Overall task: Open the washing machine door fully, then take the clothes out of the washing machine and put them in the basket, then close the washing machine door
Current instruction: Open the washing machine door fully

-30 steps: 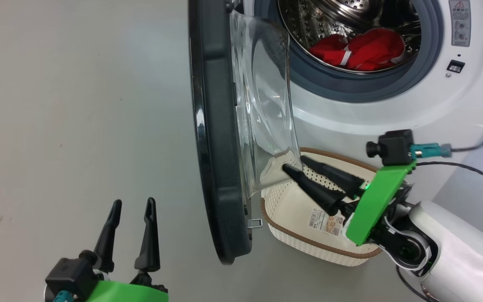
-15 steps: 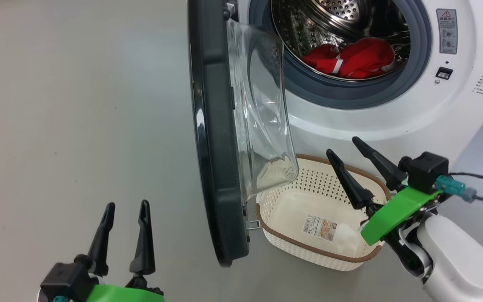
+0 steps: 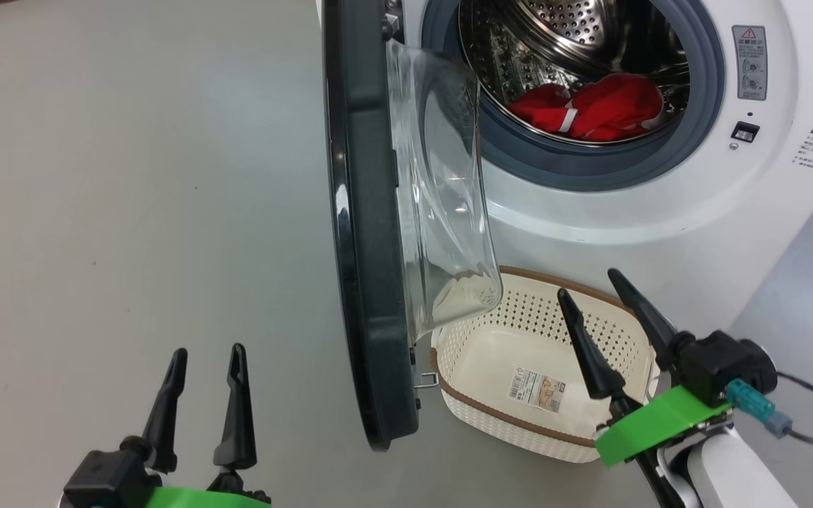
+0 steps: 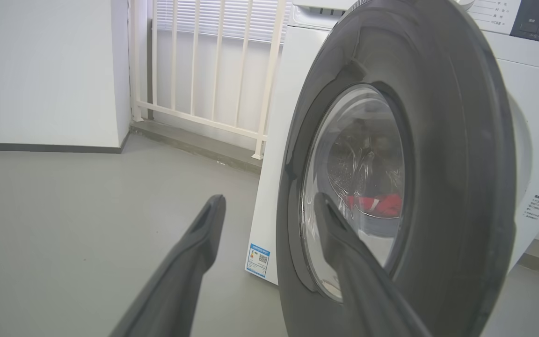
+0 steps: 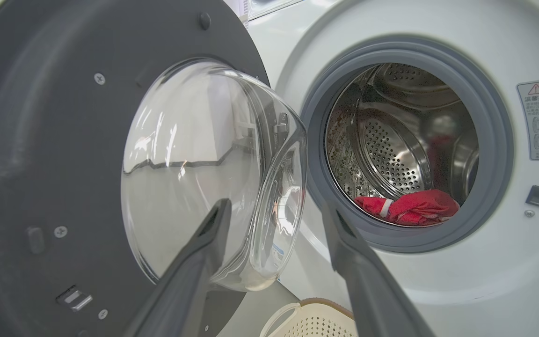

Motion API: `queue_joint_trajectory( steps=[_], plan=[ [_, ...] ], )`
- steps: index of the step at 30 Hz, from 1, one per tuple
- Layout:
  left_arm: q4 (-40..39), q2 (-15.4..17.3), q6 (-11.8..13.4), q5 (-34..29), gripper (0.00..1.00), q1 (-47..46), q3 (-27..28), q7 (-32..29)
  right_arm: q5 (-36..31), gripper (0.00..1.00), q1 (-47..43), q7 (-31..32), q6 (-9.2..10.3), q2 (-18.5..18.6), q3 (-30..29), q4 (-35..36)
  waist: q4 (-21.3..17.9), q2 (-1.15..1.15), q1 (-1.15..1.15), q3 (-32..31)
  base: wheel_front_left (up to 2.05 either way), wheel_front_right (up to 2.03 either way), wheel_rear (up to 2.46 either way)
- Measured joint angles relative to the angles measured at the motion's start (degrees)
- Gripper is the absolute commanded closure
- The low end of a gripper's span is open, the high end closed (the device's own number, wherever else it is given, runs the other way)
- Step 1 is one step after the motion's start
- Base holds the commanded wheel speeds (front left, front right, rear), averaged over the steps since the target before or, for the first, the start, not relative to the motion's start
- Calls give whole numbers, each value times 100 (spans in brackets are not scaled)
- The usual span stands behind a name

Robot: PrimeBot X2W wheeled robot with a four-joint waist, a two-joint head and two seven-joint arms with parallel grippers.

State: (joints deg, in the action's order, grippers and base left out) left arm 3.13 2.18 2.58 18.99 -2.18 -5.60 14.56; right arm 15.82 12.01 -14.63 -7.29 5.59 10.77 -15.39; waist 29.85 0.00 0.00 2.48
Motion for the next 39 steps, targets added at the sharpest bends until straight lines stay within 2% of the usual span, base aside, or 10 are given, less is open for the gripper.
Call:
queue_joint_trajectory(
  steps=[9, 33, 35, 36, 39],
  plan=[
    [8, 9, -1, -91, 0, 12, 10, 0, -341, 0, -402, 0, 0, -222, -155, 202, -3, 0, 0, -48, 0, 0, 0],
    [31, 11, 1, -157, 0, 115, -58, 0, -304, 0, -496, 0, 0, -240, -136, 288, -12, 0, 0, -74, 0, 0, 0],
    [57, 11, 1, -188, 62, 115, -74, 0, -261, 0, -504, 0, 0, -240, -136, 288, -14, 0, 0, -78, 0, 0, 0],
    [66, 11, 1, -188, 100, 115, -84, 0, -254, 0, -506, 0, 0, -240, -137, 288, -14, 0, 0, -78, 0, 0, 0],
    [81, 12, 1, -188, 100, 113, -120, 0, -219, 0, -527, 0, 0, -240, -140, 288, -17, 0, 0, -81, 0, 0, 0]
  ],
)
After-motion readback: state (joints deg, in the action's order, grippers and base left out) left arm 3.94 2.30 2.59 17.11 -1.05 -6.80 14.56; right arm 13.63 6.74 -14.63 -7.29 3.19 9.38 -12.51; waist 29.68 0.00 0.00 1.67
